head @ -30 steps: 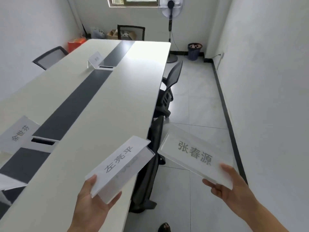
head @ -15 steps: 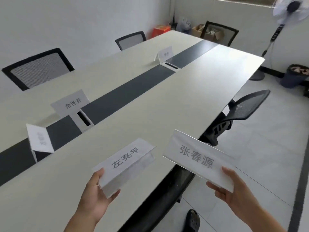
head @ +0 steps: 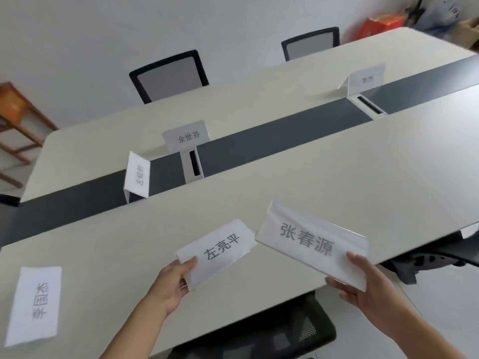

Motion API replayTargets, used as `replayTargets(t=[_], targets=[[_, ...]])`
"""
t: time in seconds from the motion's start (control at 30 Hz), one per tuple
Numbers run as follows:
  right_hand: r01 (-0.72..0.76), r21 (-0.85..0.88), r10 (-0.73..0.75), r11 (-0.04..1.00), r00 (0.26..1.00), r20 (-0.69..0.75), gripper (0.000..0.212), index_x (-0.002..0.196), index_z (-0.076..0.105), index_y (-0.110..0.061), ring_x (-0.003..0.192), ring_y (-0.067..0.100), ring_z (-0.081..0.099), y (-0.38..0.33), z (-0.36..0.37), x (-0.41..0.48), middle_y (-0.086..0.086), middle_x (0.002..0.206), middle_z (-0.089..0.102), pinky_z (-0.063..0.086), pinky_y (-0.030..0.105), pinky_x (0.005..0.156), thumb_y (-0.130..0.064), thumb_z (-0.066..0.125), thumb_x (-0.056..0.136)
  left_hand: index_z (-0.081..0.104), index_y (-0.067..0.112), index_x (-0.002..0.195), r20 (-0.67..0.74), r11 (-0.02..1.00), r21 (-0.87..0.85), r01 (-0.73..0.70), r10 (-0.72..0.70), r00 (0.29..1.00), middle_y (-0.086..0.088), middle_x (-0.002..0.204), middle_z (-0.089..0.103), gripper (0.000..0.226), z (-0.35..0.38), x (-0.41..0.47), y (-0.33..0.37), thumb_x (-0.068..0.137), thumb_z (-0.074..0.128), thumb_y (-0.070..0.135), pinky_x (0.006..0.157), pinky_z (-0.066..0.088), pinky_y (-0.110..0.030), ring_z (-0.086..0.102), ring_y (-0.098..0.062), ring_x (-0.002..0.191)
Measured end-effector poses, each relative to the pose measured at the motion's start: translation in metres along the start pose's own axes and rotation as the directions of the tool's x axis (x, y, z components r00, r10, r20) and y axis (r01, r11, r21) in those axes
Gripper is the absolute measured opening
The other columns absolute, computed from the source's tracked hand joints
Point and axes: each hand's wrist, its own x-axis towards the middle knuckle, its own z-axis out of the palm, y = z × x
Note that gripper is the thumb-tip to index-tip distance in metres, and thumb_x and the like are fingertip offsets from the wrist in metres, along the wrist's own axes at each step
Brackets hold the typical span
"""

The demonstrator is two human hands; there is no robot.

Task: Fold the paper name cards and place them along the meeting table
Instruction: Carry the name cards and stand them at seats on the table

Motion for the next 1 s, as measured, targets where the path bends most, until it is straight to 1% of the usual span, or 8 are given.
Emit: replayTargets(t=[0.13,0.3,0.4,0.53,0.63,0.8,0.9,1.0], targets=[[0.004,-0.051,-0.001,0.999,0.999,0.05,0.054,0.112,0.065,-0.017,0.084,0.031,0.072,-0.012,0.018,0.022,0.005,0.094,0.077,0.046,0.031,0.055,-0.039,0.074,0.064,0.063,0.007,0.115,0.014,0.997,0.012,-0.08,0.079,0.997,-0.015,0.11,0.069,0.029,0.003,0.045,0.032,0.085,0.065,0.008,0.082,0.05,-0.038,0.064,-0.027,0.091],[0.034,-0.092,-0.031,0.995,0.999,0.038,0.05,0.113,0.064,-0.014,0.079,0.03,0.072,-0.036,0.041,0.053,0.008,0.09,0.075,0.045,0.032,0.055,-0.032,0.072,0.068,0.066,0.01,0.101,-0.019,0.983,0.065,-0.173,0.175,0.984,-0.015,0.104,0.069,0.02,0.005,0.109,0.084,0.082,0.068,0.003,0.092,0.047,-0.041,0.065,-0.028,0.09],[0.033,-0.143,-0.03,0.989,0.999,0.025,0.053,0.11,0.065,-0.016,0.083,0.031,0.071,-0.047,0.063,0.076,0.008,0.091,0.074,0.045,0.033,0.059,-0.04,0.069,0.063,0.066,0.018,0.093,-0.032,0.968,0.151,-0.201,0.208,0.978,-0.012,0.104,0.07,0.021,-0.001,0.149,0.109,0.079,0.072,0.004,0.1,0.043,-0.044,0.064,-0.029,0.097],[0.002,-0.213,0.006,0.977,0.999,0.035,0.077,0.106,0.068,-0.019,0.089,0.033,0.069,-0.051,0.092,0.107,0.011,0.098,0.073,0.046,0.034,0.06,-0.053,0.084,0.039,0.065,0.019,0.093,0.01,0.95,0.198,-0.239,0.242,0.97,-0.002,0.097,0.07,0.026,-0.012,0.195,0.126,0.078,0.071,-0.001,0.093,0.047,-0.036,0.065,-0.022,0.094],[-0.029,-0.232,0.04,0.972,0.998,0.044,0.076,0.098,0.074,-0.021,0.094,0.035,0.065,-0.048,0.105,0.125,0.013,0.101,0.071,0.048,0.032,0.058,-0.058,0.086,0.032,0.064,0.018,0.095,0.057,0.911,0.306,-0.275,0.271,0.961,0.0,0.096,0.07,0.031,-0.021,0.221,0.135,0.075,0.073,-0.003,0.09,0.048,-0.034,0.065,-0.016,0.09],[-0.081,-0.226,0.094,0.971,0.994,0.048,0.068,0.089,0.078,-0.027,0.098,0.035,0.056,-0.042,0.11,0.137,0.01,0.1,0.068,0.048,0.033,0.06,-0.062,0.086,0.031,0.064,0.022,0.093,0.08,0.721,0.617,-0.315,0.34,0.937,-0.011,0.093,0.072,0.038,-0.04,0.257,0.145,0.064,0.084,0.008,0.078,0.054,-0.038,0.067,-0.033,0.083],[-0.095,-0.239,0.106,0.966,0.994,0.034,0.07,0.091,0.078,-0.027,0.098,0.035,0.057,-0.039,0.107,0.136,0.01,0.101,0.068,0.048,0.034,0.061,-0.062,0.086,0.031,0.061,0.02,0.095,0.091,0.606,0.711,-0.358,0.426,0.9,-0.005,0.1,0.067,0.039,-0.038,0.269,0.149,0.064,0.083,0.01,0.078,0.048,-0.032,0.061,-0.028,0.086],[-0.104,-0.26,0.113,0.96,0.993,0.018,0.075,0.093,0.078,-0.026,0.097,0.033,0.06,-0.038,0.105,0.134,0.008,0.099,0.071,0.05,0.032,0.058,-0.061,0.087,0.027,0.058,0.02,0.094,0.13,0.454,0.808,-0.375,0.484,0.866,-0.002,0.1,0.067,0.034,-0.034,0.279,0.151,0.068,0.078,0.012,0.08,0.05,-0.036,0.06,-0.027,0.093]])
